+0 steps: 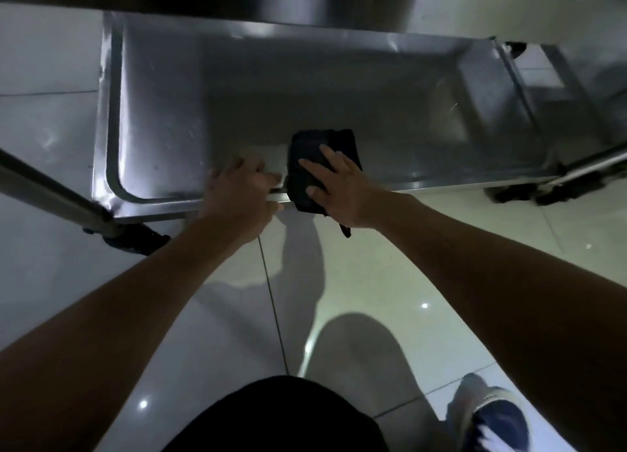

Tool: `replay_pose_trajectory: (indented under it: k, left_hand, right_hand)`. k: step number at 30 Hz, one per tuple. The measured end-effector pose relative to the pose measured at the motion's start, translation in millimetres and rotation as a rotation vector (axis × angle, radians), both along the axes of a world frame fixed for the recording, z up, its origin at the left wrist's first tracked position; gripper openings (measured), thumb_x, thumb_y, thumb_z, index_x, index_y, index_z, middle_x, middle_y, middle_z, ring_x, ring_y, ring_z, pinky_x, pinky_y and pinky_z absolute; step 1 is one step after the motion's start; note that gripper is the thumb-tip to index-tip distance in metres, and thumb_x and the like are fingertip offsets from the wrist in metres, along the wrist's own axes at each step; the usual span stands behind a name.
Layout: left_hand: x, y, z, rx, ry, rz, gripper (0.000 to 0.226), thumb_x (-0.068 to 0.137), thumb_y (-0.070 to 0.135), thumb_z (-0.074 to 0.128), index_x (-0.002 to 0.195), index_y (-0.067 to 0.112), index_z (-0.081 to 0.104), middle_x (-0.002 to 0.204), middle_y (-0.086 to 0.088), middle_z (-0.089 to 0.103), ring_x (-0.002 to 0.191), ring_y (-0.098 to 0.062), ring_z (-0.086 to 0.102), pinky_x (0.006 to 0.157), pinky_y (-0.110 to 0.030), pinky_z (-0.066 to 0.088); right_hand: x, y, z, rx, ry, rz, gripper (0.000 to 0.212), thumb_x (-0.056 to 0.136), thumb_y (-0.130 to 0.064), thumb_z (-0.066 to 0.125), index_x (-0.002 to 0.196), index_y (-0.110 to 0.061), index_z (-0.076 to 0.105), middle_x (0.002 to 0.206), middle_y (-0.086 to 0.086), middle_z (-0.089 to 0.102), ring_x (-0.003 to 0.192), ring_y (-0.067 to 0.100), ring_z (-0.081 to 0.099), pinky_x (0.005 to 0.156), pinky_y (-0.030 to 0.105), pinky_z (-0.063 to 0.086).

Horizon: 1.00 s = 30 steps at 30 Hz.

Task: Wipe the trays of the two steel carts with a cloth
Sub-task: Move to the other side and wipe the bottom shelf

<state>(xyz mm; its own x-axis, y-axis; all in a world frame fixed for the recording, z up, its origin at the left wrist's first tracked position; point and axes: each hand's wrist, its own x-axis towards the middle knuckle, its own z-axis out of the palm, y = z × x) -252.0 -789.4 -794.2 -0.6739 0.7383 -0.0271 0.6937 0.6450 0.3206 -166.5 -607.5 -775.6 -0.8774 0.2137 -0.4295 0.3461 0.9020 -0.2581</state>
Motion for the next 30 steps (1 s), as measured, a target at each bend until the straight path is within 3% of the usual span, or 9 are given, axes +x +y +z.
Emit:
replay_pose_trajectory:
  k: [4,8,12,15,18,24,30]
  left_hand:
    - [-3,3,-4,-0.097,0.060,-0.052,0.029,0.093,0.041,0.060,0.119,0.030,0.064,0.120,0.001,0.055,0.115,-0.026,0.049,0.081,-0.041,0.046]
    - [-6,10,11,-0.345,0.102,-0.154,0.039,0.092,0.056,0.050,0.123,0.033,0.059,0.123,0.000,0.054,0.112,-0.027,0.054,0.071,-0.036,0.041]
    - [-12,36,32,-0.535,0.007,-0.148,0.042,0.089,0.062,0.047,0.109,0.030,0.065,0.115,-0.002,0.059,0.104,-0.028,0.060,0.072,-0.034,0.043]
    - [3,62,32,-0.441,0.039,-0.045,0.040,0.089,0.056,0.049,0.094,0.020,0.066,0.107,-0.003,0.062,0.099,-0.028,0.061,0.076,-0.036,0.047]
    - [26,85,20,-0.278,0.071,0.043,0.026,0.090,0.041,0.049,0.096,0.022,0.066,0.108,0.000,0.062,0.101,-0.025,0.057,0.083,-0.038,0.048]
    - [72,146,5,-0.032,0.039,0.305,0.039,0.076,0.030,0.036,0.094,0.017,0.068,0.100,-0.004,0.065,0.097,-0.029,0.056,0.080,-0.040,0.050]
    - [115,230,-6,0.059,0.111,0.227,0.040,0.083,0.028,0.034,0.103,0.018,0.067,0.110,-0.002,0.064,0.104,-0.027,0.054,0.086,-0.042,0.045]
  right_hand:
    - [1,23,4,0.186,-0.001,0.374,0.047,0.109,-0.036,0.029,0.153,-0.020,0.035,0.167,0.009,0.006,0.151,0.040,-0.002,0.123,0.053,0.005]
    - [8,41,1,0.070,0.081,0.294,0.056,0.107,-0.041,0.033,0.158,-0.022,0.019,0.166,0.010,0.002,0.153,0.032,0.002,0.122,0.046,0.011]
    - [18,51,-18,0.053,0.229,0.269,0.055,0.107,-0.041,0.033,0.158,-0.024,0.021,0.167,0.010,0.002,0.153,0.032,0.000,0.123,0.047,0.007]
    - [23,60,-36,0.017,0.320,0.180,0.054,0.106,-0.042,0.031,0.158,-0.030,0.022,0.167,0.004,0.003,0.154,0.026,-0.003,0.124,0.046,0.003]
    - [24,76,-48,0.061,0.361,0.237,0.054,0.106,-0.043,0.027,0.158,-0.031,0.019,0.167,0.004,0.003,0.154,0.025,-0.002,0.124,0.046,0.005]
    - [51,135,-46,0.092,0.383,0.212,0.067,0.096,-0.050,0.004,0.158,-0.030,0.021,0.167,0.006,0.007,0.154,0.027,0.003,0.122,0.045,0.006]
    - [100,229,-43,0.062,0.378,0.095,0.055,0.105,-0.045,0.021,0.158,-0.029,0.021,0.167,0.005,0.008,0.154,0.027,0.003,0.123,0.046,0.010]
